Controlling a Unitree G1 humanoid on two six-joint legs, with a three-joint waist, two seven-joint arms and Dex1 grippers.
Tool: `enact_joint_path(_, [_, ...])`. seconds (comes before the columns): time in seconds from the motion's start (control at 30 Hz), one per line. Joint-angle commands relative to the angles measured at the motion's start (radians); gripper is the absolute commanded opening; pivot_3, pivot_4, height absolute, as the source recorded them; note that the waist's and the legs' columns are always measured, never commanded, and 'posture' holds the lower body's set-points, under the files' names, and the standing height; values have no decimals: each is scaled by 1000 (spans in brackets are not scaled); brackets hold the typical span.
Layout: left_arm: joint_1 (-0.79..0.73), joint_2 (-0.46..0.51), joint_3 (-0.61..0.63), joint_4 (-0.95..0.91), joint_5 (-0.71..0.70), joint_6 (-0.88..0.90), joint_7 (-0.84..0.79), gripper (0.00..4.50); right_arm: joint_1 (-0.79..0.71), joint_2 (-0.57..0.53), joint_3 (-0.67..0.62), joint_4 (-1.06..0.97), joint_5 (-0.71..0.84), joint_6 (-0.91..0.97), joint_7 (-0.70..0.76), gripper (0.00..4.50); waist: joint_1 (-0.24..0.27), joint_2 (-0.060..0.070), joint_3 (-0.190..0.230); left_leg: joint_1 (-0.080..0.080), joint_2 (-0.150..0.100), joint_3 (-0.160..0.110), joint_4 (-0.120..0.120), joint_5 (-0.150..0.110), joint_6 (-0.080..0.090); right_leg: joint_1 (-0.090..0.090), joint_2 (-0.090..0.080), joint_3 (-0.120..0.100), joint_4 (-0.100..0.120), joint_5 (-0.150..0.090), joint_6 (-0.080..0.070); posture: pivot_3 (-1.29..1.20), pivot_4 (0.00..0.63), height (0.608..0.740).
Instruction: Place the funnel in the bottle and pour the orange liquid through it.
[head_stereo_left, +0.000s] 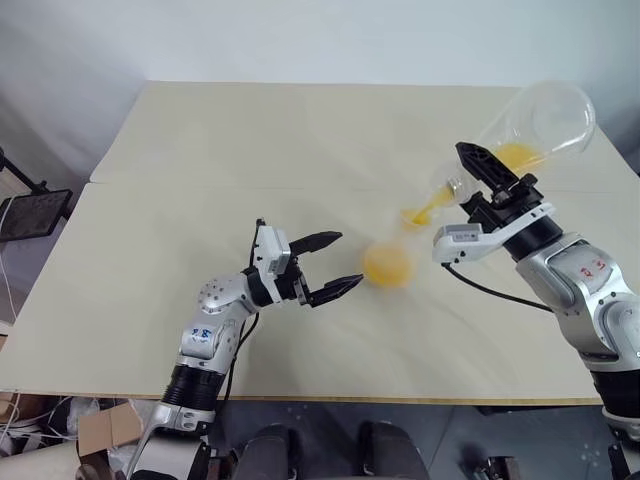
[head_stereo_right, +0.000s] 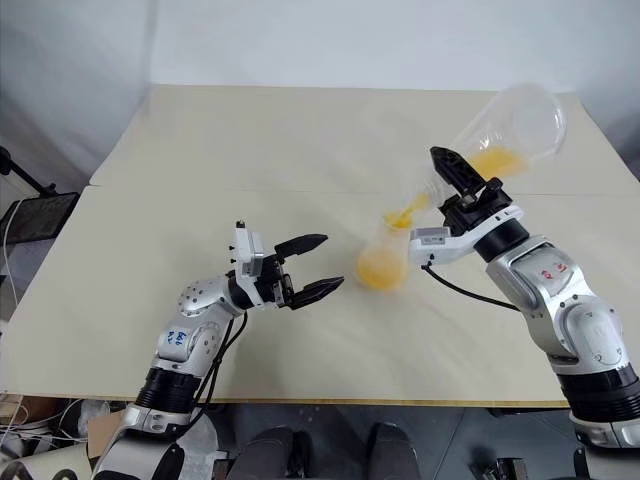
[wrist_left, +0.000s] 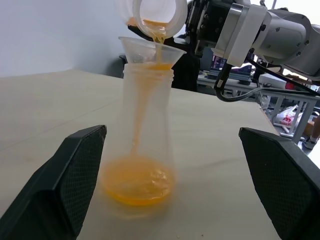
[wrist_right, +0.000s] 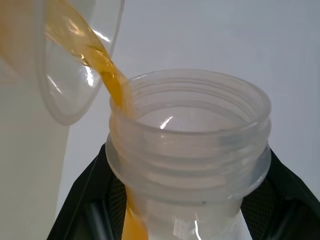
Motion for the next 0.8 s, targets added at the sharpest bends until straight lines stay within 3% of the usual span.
enact_joint_path(0.03, [6,5,2,-43,-2,-20,-4,4500,-34,-24,-36,-10,0,-8,-22,2477,0,0,0,0,0,0,0,0,0,0,0,0,0,0,0,0,150,740])
enact_joint_path(0.8, [13,-15,-2,-48,5,-42,34,4500,-83,-36,-5,48,-23,-68,-29,2477,0,0,0,0,0,0,0,0,0,0,0,0,0,0,0,0,150,740])
